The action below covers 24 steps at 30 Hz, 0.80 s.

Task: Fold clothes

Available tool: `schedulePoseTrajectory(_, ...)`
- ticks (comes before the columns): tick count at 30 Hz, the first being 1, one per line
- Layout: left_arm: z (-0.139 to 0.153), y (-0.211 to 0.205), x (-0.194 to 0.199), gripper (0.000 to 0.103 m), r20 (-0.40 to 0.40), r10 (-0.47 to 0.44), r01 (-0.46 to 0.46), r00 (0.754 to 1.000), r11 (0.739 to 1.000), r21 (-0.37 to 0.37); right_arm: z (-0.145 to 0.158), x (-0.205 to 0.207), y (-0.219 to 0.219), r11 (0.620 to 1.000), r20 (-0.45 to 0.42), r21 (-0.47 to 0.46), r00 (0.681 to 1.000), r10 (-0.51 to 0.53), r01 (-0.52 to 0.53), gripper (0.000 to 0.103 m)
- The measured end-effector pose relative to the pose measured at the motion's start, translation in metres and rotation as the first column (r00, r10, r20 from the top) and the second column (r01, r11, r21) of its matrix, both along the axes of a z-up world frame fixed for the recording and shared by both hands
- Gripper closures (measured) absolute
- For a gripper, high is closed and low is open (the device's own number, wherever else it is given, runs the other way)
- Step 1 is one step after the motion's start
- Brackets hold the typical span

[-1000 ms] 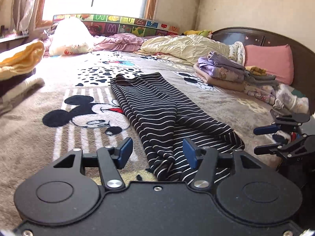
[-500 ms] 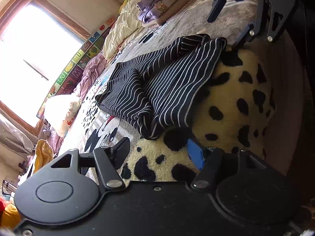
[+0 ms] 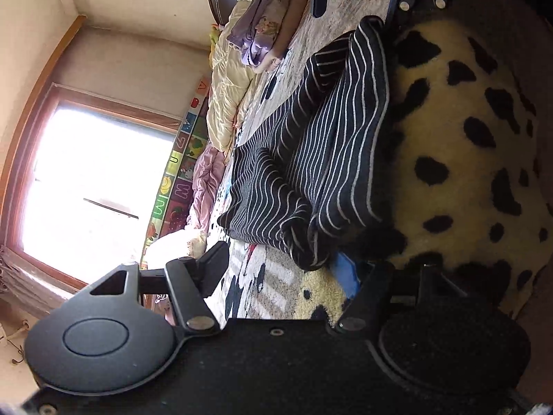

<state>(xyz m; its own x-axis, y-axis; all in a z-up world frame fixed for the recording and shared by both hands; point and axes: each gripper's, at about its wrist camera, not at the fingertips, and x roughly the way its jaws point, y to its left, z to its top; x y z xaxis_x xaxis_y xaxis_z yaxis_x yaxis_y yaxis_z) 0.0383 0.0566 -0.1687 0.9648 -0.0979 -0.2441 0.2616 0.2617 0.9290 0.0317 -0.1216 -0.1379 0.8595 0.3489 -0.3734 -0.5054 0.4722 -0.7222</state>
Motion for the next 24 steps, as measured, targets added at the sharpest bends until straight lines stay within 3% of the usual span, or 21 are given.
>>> schedulePoseTrajectory(2, -0.001, 0.0, 0.003, 0.044, 0.009, -0.017, 0.017, 1.0, 1.0, -0.012, -0.003, 0.003, -0.002, 0.999, 0.018, -0.015, 0.999, 0.028, -0.028, 0.037)
schedulePoseTrajectory(7, 0.0, -0.003, 0.009, 0.045, 0.06, -0.03, 0.032, 0.998, 0.999, -0.031, -0.011, 0.009, -0.01, 0.989, 0.04, -0.032, 0.988, 0.146, -0.145, 0.037)
schedulePoseTrajectory(9, -0.002, -0.006, 0.011, 0.058, 0.051, -0.045, 0.046, 0.998, 0.999, -0.026, -0.011, 0.013, -0.012, 0.984, 0.04, -0.009, 0.983, 0.179, -0.179, 0.037)
schedulePoseTrajectory(13, -0.002, -0.009, 0.016, 0.06, 0.057, -0.049, 0.05, 0.997, 0.998, -0.025, -0.011, 0.016, -0.01, 0.977, 0.045, 0.008, 0.976, 0.215, -0.215, 0.041)
schedulePoseTrajectory(16, -0.001, -0.008, 0.023, 0.062, 0.046, -0.04, 0.042, 0.998, 0.998, -0.043, -0.01, 0.018, -0.006, 0.974, 0.027, 0.009, 0.973, 0.228, -0.228, 0.053)
schedulePoseTrajectory(18, -0.002, -0.01, 0.023, 0.069, 0.038, -0.034, 0.036, 0.999, 0.999, -0.037, -0.009, 0.02, -0.004, 0.974, -0.008, 0.025, 0.975, 0.223, -0.223, 0.066)
schedulePoseTrajectory(24, -0.006, -0.018, 0.015, 0.086, -0.001, 0.003, -0.003, 1.0, 1.0, -0.025, -0.001, 0.013, -0.006, 0.975, -0.078, 0.058, 0.973, 0.219, -0.215, 0.078)
